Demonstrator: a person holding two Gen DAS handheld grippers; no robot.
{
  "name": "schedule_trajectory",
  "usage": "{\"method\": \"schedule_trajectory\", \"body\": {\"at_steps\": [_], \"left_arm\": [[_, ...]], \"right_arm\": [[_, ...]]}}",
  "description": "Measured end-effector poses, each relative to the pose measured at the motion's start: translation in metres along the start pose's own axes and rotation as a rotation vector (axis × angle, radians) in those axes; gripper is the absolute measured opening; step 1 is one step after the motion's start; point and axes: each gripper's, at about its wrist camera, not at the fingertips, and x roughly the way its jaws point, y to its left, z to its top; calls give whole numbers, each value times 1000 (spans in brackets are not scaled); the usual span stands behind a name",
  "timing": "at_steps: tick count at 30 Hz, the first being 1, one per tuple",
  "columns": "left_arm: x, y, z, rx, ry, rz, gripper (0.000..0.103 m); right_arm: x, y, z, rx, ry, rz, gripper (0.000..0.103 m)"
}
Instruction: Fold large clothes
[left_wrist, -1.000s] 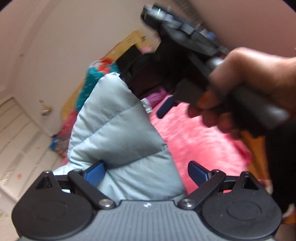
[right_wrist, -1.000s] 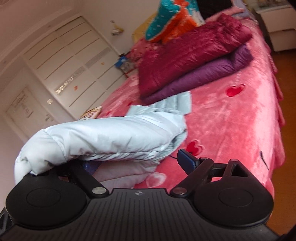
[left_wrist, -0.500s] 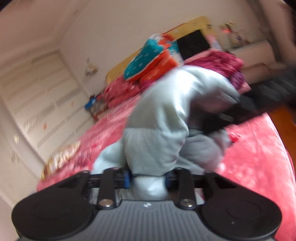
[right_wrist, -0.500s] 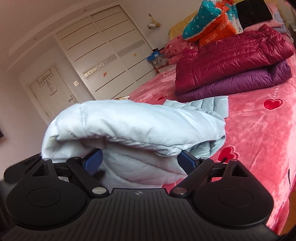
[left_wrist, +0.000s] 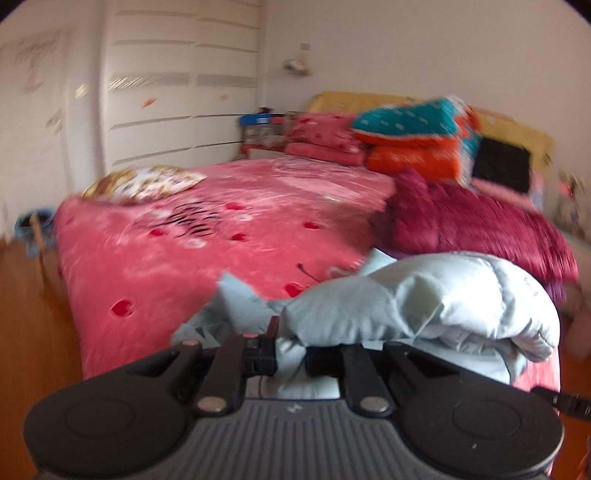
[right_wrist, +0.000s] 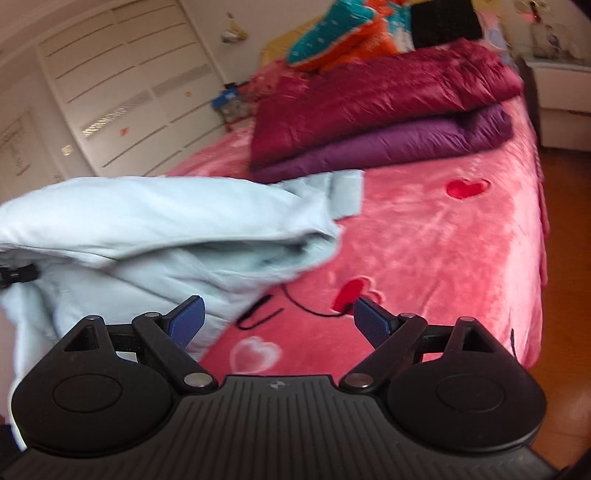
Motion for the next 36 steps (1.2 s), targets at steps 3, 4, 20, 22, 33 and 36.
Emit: {"method": "schedule_trajectory", "body": {"at_steps": [3, 4, 20, 22, 33, 36], "left_arm": [[1, 29, 3, -99, -3, 24, 9], [2, 39, 5, -133, -2, 32, 9], [60, 149, -24, -537, 34, 334, 9], [74, 155, -29, -602, 15, 366, 9], [136, 179, -33, -733, -72, 380, 10], [143, 183, -25, -735, -91, 364, 10]], "right_arm": [[8, -10, 6, 59, -18, -9, 103], [10, -12, 8, 77, -26, -5, 103], [74, 43, 24, -128, -12, -17, 103], [86, 46, 25, -127, 5, -16, 103], [125, 82, 10, -115, 118, 78, 103], [131, 102, 3, -154, 154, 150, 103]]}}
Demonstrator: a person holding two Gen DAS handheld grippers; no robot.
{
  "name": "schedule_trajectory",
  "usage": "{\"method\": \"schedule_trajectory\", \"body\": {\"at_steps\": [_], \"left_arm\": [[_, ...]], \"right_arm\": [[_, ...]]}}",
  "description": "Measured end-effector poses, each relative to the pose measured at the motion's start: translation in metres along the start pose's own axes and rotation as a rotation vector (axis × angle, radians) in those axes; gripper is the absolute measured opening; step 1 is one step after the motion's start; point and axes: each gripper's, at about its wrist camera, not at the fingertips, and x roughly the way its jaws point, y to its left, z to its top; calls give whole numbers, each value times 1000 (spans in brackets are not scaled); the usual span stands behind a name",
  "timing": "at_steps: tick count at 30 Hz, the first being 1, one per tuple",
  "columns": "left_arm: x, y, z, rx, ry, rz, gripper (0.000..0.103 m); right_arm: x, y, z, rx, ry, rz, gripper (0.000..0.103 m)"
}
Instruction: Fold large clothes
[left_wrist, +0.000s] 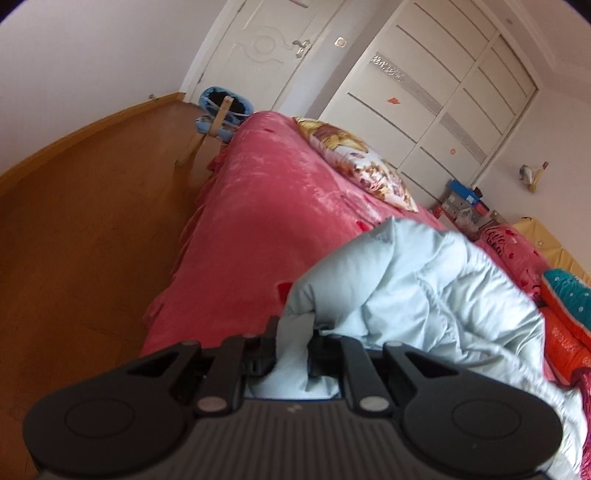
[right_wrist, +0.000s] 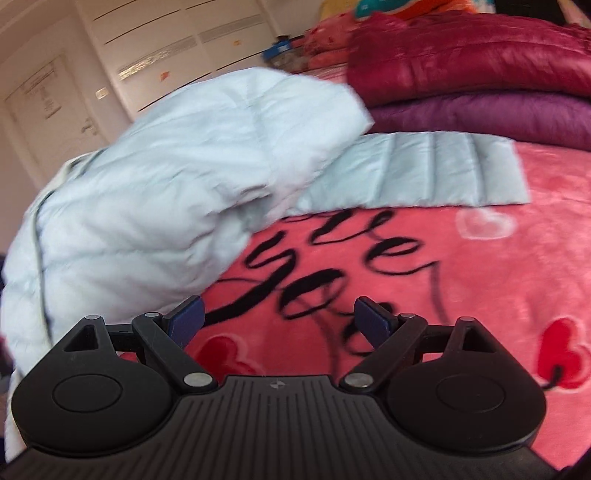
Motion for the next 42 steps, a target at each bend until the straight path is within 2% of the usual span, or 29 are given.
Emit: {"method": "schedule_trajectory", "body": {"at_steps": [3, 7, 10, 17, 24, 27, 31, 33, 34, 36, 40, 42], "left_arm": [[7, -4, 4, -13, -6, -33, 10], [14, -6, 7, -33, -6, -62, 10], [17, -9, 10, -17, -16, -71, 9], [24, -19, 14, 32, -1, -98, 10], [35, -23, 10, 65, 50, -107, 10], [37, -24, 9, 72, 66, -109, 10], [39, -28, 6, 90, 82, -119, 10], [39, -29, 6, 91, 90, -135, 10], [39, -30, 6, 90, 92, -146, 10], [37, -31, 6, 88, 96, -177, 10], [30, -37, 5, 116, 87, -245, 10], [25, -42, 6, 123, 86, -311, 10]], "right_arm": [[6, 15, 1, 17, 21, 104, 103], [21, 45, -4, -15, 58, 156, 103], [29, 59, -4, -62, 43, 132, 103], [58, 62, 20, 23, 30, 145, 103], [86, 75, 34, 110, 29, 168, 103], [90, 77, 35, 181, 27, 171, 103], [83, 82, 35, 204, 27, 164, 102], [79, 81, 33, 240, 26, 188, 73], [82, 78, 38, 266, 29, 206, 53], [75, 82, 40, 287, 20, 209, 47], [48, 91, 39, 250, -26, 192, 33], [31, 99, 43, 207, -65, 171, 27]]}}
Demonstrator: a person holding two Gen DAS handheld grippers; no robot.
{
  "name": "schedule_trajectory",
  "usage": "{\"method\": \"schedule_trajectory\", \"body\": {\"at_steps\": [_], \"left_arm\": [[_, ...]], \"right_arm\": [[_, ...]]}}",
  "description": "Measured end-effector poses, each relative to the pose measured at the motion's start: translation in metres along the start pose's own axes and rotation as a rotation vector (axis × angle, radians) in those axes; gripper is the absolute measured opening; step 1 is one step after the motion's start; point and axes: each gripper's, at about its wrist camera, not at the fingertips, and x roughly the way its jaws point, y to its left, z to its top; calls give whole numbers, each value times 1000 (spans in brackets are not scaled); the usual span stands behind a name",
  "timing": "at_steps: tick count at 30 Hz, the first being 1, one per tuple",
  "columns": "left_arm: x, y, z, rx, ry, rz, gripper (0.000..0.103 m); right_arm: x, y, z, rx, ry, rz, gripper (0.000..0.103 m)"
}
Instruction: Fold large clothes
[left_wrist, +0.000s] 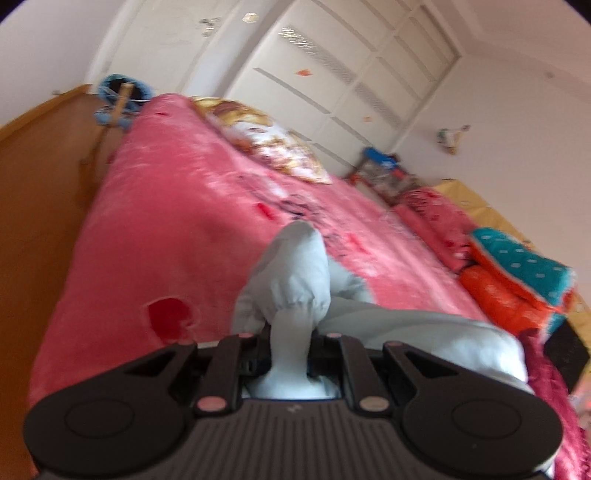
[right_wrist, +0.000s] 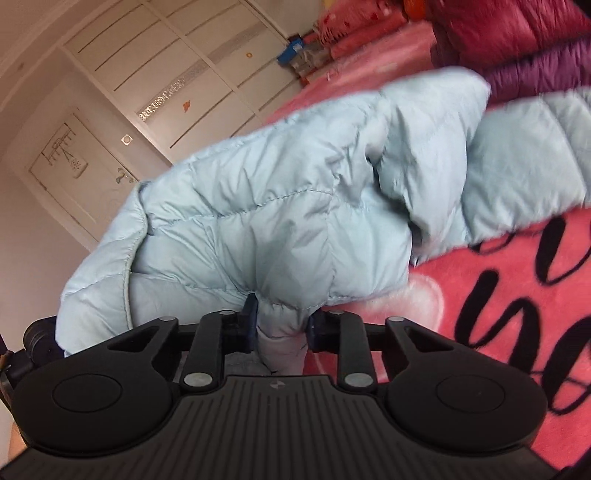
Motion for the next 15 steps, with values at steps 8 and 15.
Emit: {"method": "schedule_trajectory", "body": {"at_steps": [8, 15], "left_arm": [[-20, -32, 3, 81, -19, -315, 10], [-41, -51, 7, 94, -68, -557, 10]], "right_arm": [[-94, 42, 12, -154, -212, -81, 21], [-195, 57, 29, -160, -397, -157, 20]]}}
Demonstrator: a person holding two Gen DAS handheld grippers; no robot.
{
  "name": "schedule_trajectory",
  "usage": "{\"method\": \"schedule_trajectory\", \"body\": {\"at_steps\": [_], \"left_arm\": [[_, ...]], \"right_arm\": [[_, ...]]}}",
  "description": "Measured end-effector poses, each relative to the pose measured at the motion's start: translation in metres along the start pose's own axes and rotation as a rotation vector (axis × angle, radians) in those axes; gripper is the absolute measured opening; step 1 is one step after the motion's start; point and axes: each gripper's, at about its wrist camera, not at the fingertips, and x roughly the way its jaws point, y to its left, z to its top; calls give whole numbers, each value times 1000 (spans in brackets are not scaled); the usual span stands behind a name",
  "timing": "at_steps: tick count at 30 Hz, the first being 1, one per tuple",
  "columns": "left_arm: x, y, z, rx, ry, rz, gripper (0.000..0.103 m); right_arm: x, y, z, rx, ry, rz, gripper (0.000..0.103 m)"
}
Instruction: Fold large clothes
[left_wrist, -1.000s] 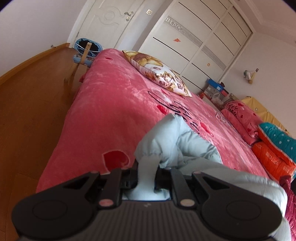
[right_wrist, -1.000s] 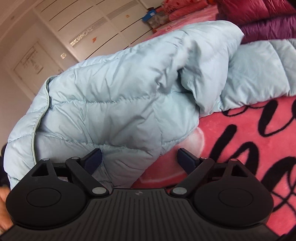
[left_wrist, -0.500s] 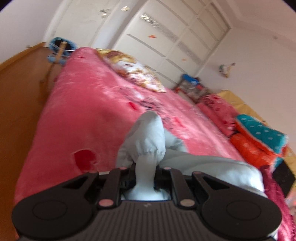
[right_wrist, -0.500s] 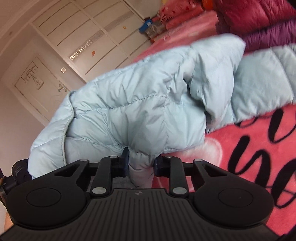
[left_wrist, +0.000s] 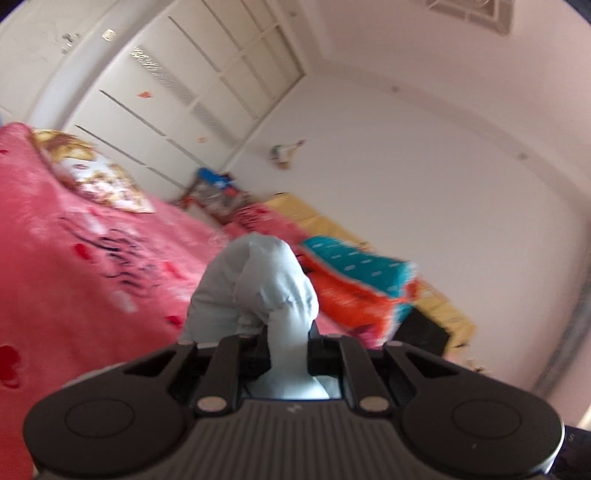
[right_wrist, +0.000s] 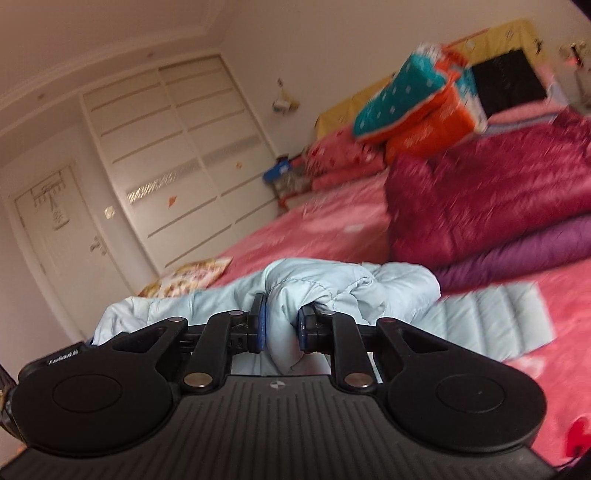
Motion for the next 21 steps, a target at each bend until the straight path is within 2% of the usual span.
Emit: {"method": "schedule_trajectory", "body": {"at_steps": [6, 8, 11, 14, 17, 18, 21], "left_arm": [[-12, -10, 11, -59, -81, -168, 10], [-15, -11, 13, -61, -114, -173, 12], [-10, -11, 7, 2, -122, -86, 12], [7, -13, -3, 114, -57, 67, 12], [26, -12, -17, 213, 13, 199, 12], [29, -9, -20, 232, 30, 229, 12], [40, 0, -26, 256, 67, 311, 16]], "right_arm": [[-75, -3, 45, -46, -130, -55, 20], [-91, -1, 54, -91, -162, -80, 20], [-94, -4, 50, -136, -176, -123, 20], [-86, -14, 44, -147, -145, -171, 20], [-56, -28, 34, -156, -72, -221, 20], [-31, -34, 33, -164, -46, -239, 20], [4, -43, 18, -213, 18, -300, 20]]}}
